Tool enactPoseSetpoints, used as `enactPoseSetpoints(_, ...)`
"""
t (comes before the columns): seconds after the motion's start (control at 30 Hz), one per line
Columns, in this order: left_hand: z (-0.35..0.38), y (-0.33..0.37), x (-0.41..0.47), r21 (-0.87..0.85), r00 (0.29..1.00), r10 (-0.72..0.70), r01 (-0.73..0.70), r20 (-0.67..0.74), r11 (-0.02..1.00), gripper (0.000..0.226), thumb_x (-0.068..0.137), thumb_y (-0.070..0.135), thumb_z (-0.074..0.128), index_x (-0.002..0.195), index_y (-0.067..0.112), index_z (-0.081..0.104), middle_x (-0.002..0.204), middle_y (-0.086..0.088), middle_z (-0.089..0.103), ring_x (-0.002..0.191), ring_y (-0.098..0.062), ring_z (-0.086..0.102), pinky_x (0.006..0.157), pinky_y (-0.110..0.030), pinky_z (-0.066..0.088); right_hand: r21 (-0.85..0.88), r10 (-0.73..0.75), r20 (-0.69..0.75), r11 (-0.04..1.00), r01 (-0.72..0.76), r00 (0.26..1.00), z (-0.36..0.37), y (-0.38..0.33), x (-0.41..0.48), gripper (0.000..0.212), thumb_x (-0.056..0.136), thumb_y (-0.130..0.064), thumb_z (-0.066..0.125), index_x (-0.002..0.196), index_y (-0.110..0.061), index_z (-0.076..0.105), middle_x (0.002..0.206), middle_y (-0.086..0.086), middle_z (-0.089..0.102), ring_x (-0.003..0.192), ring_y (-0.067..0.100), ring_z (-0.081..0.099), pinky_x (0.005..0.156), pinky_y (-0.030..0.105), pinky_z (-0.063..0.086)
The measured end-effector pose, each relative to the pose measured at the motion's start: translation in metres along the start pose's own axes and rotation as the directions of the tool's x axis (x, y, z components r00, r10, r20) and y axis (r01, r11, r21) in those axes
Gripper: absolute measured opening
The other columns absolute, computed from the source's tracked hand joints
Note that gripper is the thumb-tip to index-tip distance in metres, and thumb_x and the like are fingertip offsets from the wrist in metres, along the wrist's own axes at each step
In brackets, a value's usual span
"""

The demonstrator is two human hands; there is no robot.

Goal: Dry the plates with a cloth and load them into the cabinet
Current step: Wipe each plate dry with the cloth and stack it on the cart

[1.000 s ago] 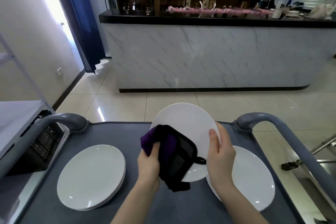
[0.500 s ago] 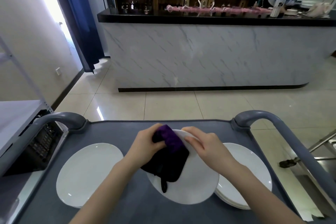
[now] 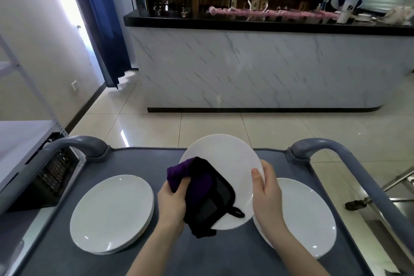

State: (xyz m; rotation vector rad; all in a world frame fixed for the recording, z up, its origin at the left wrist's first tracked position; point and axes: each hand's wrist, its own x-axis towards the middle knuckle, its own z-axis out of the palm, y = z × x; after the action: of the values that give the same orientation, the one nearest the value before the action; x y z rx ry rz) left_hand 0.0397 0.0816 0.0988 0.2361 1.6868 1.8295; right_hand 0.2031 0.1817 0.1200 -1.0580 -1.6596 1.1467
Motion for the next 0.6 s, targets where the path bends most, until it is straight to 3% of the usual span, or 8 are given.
enactPoseSetpoints(0.1,-0.015,0.016,0.005,0.167,0.979,0.193,-0.201,0.066,0.965,0.010,0.090,0.023,0.067,0.088,0.033,0.069,0.084,0.005,0.074,0.084,-0.015,0.071,0.063,-0.025,0.053,-0.066,-0.039,0.172,0.997,0.051,0.984,-0.019,-0.003,0.009,0.017,0.100,-0.031,0.052,0.112,-0.043,0.054,0.103,-0.024,0.068,0.092,-0.002,0.065,0.076,0.027,0.049)
enactPoseSetpoints(0.17,-0.021,0.030,0.007,0.320,0.915,0.349,-0.399,0.203,0.859,0.022,0.088,0.015,0.066,0.087,0.037,0.068,0.084,0.013,0.073,0.080,-0.003,0.068,0.067,-0.016,0.050,-0.180,-0.125,0.255,0.968,0.174,0.959,-0.025,-0.018,0.021,0.025,0.097,-0.040,0.055,0.121,-0.047,0.051,0.115,-0.030,0.064,0.100,-0.006,0.062,0.080,0.021,0.048)
enactPoseSetpoints(0.23,-0.019,0.043,0.010,0.394,0.824,0.438,-0.559,0.360,0.729,0.032,0.085,0.006,0.068,0.087,0.037,0.064,0.081,0.020,0.069,0.077,0.004,0.064,0.067,-0.007,0.044,-0.344,-0.205,0.398,0.870,0.353,0.894,-0.021,-0.038,0.033,0.033,0.096,-0.054,0.050,0.128,-0.048,0.046,0.120,-0.030,0.061,0.101,-0.006,0.060,0.082,0.018,0.046)
enactPoseSetpoints(0.3,-0.016,0.052,0.013,0.421,0.754,0.443,-0.645,0.485,0.638,0.035,0.083,0.002,0.069,0.084,0.037,0.061,0.075,0.023,0.066,0.071,0.004,0.060,0.065,-0.006,0.042,-0.474,-0.223,0.555,0.707,0.525,0.802,-0.009,-0.052,0.040,0.037,0.095,-0.061,0.039,0.125,-0.043,0.050,0.107,-0.019,0.068,0.093,0.005,0.064,0.076,0.026,0.047)
enactPoseSetpoints(0.37,-0.013,0.055,0.017,0.449,0.725,0.434,-0.679,0.535,0.581,0.030,0.081,0.004,0.072,0.080,0.031,0.060,0.072,0.018,0.064,0.066,-0.002,0.056,0.062,-0.011,0.041,-0.534,-0.250,0.618,0.564,0.630,0.746,0.003,-0.057,0.040,0.041,0.099,-0.057,0.034,0.119,-0.030,0.057,0.089,-0.002,0.071,0.086,0.025,0.065,0.072,0.037,0.046)
enactPoseSetpoints(0.4,-0.013,0.055,0.019,0.454,0.724,0.435,-0.681,0.535,0.575,0.026,0.081,0.004,0.072,0.079,0.026,0.060,0.072,0.014,0.063,0.064,-0.005,0.054,0.061,-0.014,0.042,-0.521,-0.282,0.616,0.555,0.649,0.736,0.007,-0.056,0.039,0.043,0.100,-0.054,0.034,0.115,-0.024,0.060,0.083,0.004,0.070,0.083,0.031,0.064,0.071,0.041,0.046)
enactPoseSetpoints(0.5,-0.014,0.053,0.020,0.419,0.742,0.441,-0.657,0.505,0.627,0.030,0.082,0.001,0.069,0.081,0.030,0.060,0.070,0.015,0.063,0.065,0.000,0.054,0.062,-0.011,0.042,-0.418,-0.382,0.528,0.661,0.624,0.758,0.011,-0.047,0.033,0.051,0.095,-0.053,0.033,0.105,-0.015,0.066,0.072,0.008,0.067,0.070,0.031,0.062,0.066,0.044,0.047)
enactPoseSetpoints(0.6,-0.019,0.053,0.023,0.365,0.817,0.419,-0.559,0.397,0.745,0.025,0.085,0.014,0.068,0.082,0.038,0.064,0.079,0.016,0.070,0.072,0.002,0.062,0.068,-0.012,0.048,-0.277,-0.358,0.331,0.848,0.453,0.873,0.011,-0.031,0.029,0.036,0.097,-0.046,0.044,0.095,-0.017,0.066,0.062,-0.001,0.060,0.057,0.019,0.054,0.059,0.033,0.045)
